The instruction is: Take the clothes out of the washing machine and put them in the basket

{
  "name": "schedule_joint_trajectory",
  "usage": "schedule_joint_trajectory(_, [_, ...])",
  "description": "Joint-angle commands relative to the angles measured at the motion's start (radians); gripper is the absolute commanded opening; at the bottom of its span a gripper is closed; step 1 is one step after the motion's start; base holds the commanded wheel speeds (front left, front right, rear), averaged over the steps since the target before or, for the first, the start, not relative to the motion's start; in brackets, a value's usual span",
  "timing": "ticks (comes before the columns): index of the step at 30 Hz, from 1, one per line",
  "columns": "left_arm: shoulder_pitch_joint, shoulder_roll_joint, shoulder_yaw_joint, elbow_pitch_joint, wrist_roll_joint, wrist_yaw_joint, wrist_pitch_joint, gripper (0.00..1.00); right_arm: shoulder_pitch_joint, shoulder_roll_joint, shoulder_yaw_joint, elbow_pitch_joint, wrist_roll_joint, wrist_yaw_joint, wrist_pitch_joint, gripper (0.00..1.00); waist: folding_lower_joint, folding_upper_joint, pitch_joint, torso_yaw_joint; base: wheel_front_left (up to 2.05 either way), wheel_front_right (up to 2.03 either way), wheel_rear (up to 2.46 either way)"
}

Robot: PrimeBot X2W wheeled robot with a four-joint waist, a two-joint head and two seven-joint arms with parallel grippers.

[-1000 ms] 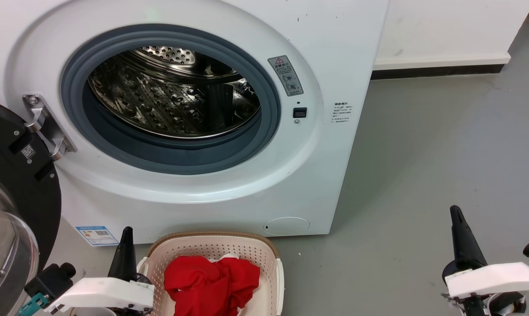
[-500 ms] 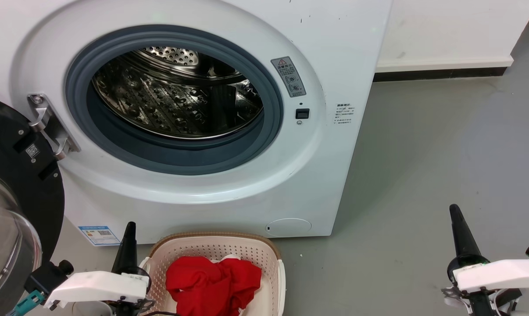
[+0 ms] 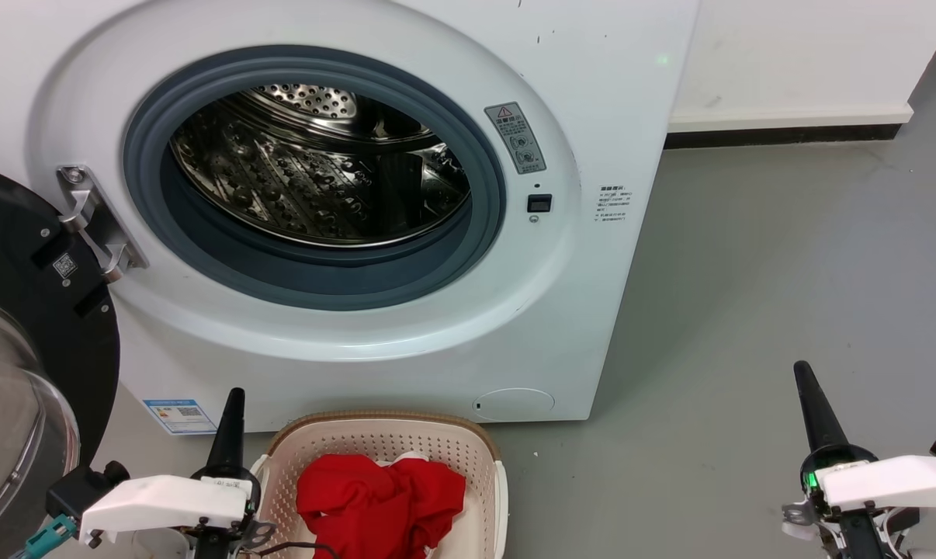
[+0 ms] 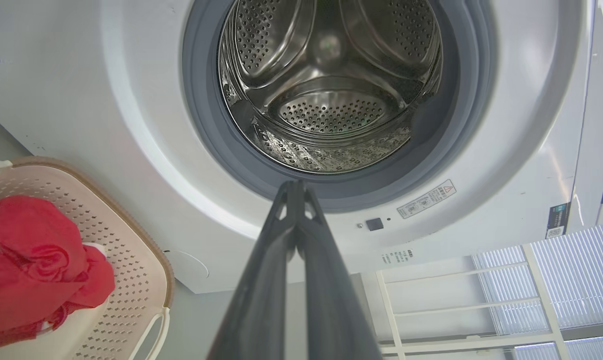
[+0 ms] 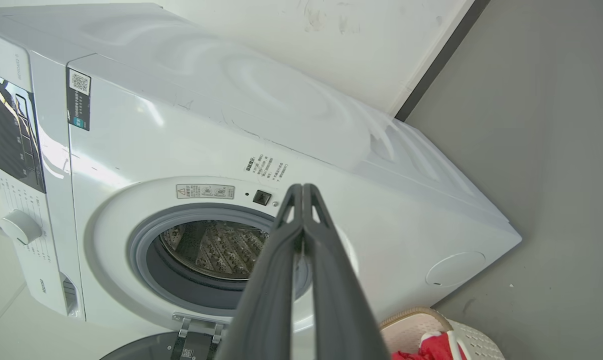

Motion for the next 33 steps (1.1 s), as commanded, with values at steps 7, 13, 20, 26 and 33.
schedule_joint_trajectory(7, [-0.027, 0.000, 0.006, 0.007, -0.087, -0.014, 0.021, 0.00, -0.030, -0.005, -0.006, 0.005, 0.091, 0.000, 0.022, 0.00, 0.0000, 0.0000, -0.003, 0.004, 0.00, 0.00, 0.00])
schedule_joint_trajectory(13, [-0.033, -0.001, 0.009, 0.016, -0.145, -0.019, 0.034, 0.00, -0.037, -0.004, -0.010, 0.013, 0.150, 0.000, 0.038, 0.00, 0.0000, 0.0000, -0.005, 0.007, 0.00, 0.00, 0.00])
schedule_joint_trajectory(20, [-0.045, -0.002, 0.014, 0.029, -0.226, -0.027, 0.054, 0.00, -0.043, -0.003, -0.015, 0.023, 0.233, 0.000, 0.057, 0.00, 0.0000, 0.0000, -0.008, 0.012, 0.00, 0.00, 0.00])
schedule_joint_trajectory(26, [-0.051, -0.003, 0.017, 0.037, -0.277, -0.031, 0.066, 0.00, -0.047, -0.001, -0.018, 0.029, 0.285, 0.000, 0.072, 0.00, 0.0000, 0.0000, -0.010, 0.015, 0.00, 0.00, 0.00])
schedule_joint_trajectory(33, [-0.056, -0.005, 0.020, 0.046, -0.335, -0.038, 0.080, 0.00, -0.054, 0.000, -0.022, 0.037, 0.342, 0.000, 0.086, 0.00, 0.0000, 0.0000, -0.013, 0.018, 0.00, 0.00, 0.00])
